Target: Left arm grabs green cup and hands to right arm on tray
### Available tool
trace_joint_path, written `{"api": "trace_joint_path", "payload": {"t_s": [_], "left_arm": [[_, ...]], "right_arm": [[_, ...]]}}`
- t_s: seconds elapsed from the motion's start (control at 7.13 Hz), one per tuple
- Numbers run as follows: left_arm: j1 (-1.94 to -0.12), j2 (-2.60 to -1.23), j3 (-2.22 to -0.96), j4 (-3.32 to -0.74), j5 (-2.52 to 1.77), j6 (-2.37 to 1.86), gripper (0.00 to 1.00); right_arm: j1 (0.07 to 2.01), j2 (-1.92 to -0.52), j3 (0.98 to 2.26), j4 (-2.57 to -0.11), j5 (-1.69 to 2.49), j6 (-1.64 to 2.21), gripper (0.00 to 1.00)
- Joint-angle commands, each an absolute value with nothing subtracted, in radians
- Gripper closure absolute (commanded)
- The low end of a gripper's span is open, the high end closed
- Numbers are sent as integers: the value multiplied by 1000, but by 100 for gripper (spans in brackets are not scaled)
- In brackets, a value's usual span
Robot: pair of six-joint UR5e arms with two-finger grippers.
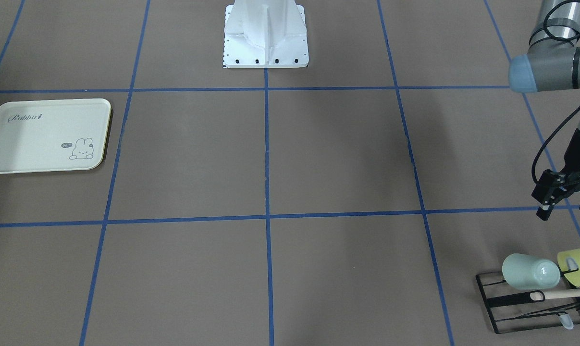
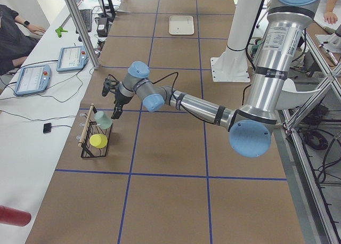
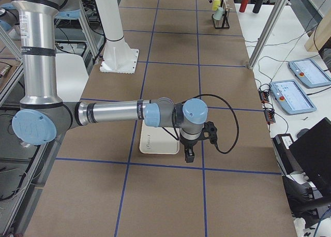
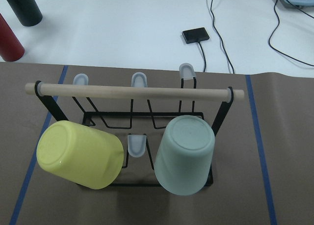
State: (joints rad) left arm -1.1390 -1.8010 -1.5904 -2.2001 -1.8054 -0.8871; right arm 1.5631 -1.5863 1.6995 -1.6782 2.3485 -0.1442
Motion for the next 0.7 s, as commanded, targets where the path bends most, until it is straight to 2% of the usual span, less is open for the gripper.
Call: {"api": "trace_joint_path", "payload": {"t_s": [0.0,0.28,0.56], "left_arm": [[-1059,-1851,-1537,-2230,-1668,-946,0],[-1025,-1899,-1419,-2340,-1593,-974,0],[-1025,-1910,-1382,-2349,-1591,-965,0]], "right_arm": [[1562,-1586,1698,-1678,2349,-144,1],[1560,-1586,1698,-1678,2347,-144,1],[1555,-1586,1698,-1678,2349,-144,1]]}}
